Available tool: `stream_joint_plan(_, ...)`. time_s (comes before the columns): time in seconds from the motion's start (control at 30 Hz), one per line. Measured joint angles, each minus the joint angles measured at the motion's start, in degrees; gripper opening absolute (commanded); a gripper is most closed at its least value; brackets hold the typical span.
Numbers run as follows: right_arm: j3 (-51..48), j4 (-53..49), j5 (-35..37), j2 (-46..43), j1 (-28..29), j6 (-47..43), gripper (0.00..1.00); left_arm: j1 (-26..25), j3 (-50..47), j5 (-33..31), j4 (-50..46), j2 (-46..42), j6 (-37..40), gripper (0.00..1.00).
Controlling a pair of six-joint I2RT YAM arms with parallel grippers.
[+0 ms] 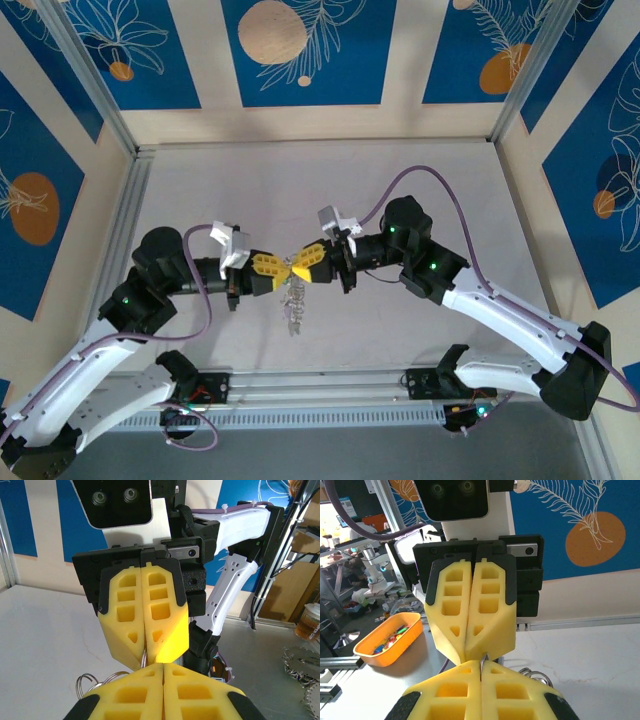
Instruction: Put the keys on the keyring
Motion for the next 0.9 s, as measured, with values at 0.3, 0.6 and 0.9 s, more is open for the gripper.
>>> stream_joint_plan(0.3,0.0,-0.3,-1.2,-0.9,0.1,-0.5,0.0,0.0,0.0,-0.3,-0.8,-0.8,0.0,0.1)
stream_joint_plan(0.6,0.0,-0.4,-2.8,-1.3,0.5,-0.5,0.0,0.0,0.0,-0.5,0.3,0.9,-0.9,0.11)
stream_joint_plan(0.9,0.0,-0.5,-1.8,-1.3,0.4,-0.5,0.0,0.0,0.1,-0.2,0.4,-0.5,-1.5,0.11)
